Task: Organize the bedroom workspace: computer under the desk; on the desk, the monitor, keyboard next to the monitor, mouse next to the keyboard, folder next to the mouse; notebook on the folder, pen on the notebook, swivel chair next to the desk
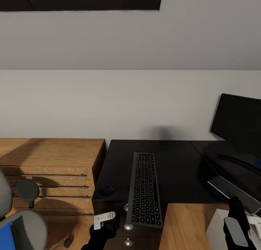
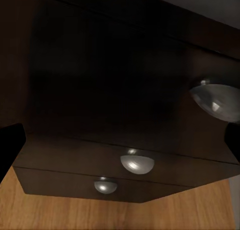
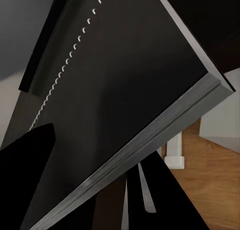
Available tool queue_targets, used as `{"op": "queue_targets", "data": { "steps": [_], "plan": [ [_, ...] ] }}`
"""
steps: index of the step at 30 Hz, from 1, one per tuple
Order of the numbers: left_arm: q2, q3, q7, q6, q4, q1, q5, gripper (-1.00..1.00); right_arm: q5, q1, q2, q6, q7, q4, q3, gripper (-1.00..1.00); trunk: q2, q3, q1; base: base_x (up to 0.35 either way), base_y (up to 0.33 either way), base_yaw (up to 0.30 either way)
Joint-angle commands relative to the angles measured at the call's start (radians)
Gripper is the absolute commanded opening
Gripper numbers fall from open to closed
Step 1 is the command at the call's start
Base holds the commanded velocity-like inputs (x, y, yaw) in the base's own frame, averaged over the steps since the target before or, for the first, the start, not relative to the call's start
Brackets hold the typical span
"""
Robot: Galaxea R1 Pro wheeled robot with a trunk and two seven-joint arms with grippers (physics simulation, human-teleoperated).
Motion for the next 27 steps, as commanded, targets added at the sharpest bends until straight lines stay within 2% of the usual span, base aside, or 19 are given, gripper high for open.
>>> {"op": "queue_targets", "data": {
  "steps": [1,11,18,27],
  "plan": [
    [0.001,-0.004,0.005,-0.006,0.0,-0.002,0.009,1.0,-0.01,0.0,0.0,-0.004,-0.003,0.0,0.001,-1.0,-0.001,-0.001,0.0,0.0,0.0,0.0],
    [0.001,-0.004,0.004,-0.006,0.011,-0.002,0.009,1.0,-0.011,0.0,0.001,-0.004,-0.003,0.0,0.003,-1.0,-0.001,-0.001,0.0,-0.011,0.0,0.0],
    [0.001,-0.004,0.002,-0.005,0.018,-0.002,0.009,1.0,-0.01,-0.001,0.002,-0.004,-0.002,0.0,0.005,-1.0,-0.001,-0.001,0.0,-0.18,0.093,0.0],
    [-0.002,-0.005,0.003,-0.005,0.019,-0.002,0.008,1.0,-0.01,0.0,0.004,-0.004,0.001,0.0,0.011,-1.0,-0.001,-0.001,0.0,-0.052,0.034,0.0]
  ]
}}
